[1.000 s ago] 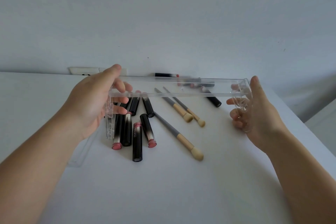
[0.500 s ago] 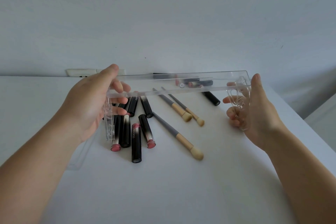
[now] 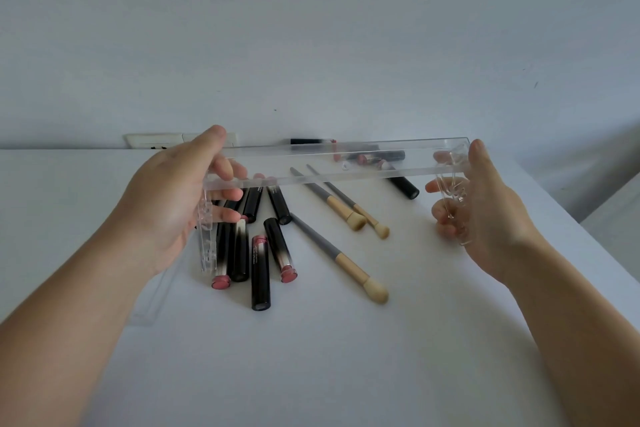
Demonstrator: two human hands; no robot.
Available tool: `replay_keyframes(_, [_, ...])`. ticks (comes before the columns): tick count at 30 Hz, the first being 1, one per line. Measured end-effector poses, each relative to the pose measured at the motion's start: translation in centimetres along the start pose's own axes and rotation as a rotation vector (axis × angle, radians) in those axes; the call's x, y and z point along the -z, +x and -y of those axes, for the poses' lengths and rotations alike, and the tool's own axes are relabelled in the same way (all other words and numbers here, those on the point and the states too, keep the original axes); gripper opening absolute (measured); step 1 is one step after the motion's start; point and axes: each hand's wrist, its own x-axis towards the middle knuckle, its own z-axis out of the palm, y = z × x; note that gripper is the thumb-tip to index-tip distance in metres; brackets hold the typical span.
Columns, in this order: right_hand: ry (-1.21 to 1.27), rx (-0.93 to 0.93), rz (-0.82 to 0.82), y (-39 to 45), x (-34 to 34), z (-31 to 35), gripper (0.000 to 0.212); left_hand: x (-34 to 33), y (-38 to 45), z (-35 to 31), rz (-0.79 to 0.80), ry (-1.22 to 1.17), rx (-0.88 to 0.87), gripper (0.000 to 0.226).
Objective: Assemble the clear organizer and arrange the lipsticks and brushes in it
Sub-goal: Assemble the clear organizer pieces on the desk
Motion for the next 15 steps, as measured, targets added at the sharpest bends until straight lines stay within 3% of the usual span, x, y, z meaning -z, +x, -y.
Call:
replay_keyframes(7, [0.001,0.064,-0.014,0.3,0.2,-0.1,0.038,-0.2,-0.3,-0.2,-0.024,0.019,0.023,0.05])
replay_keyframes(15, [-0.077,0.07,-0.149,1.2,0.2,-0.8,0.033,-0.4,0.1,0.6,0.075,-0.075,-0.034,0.046])
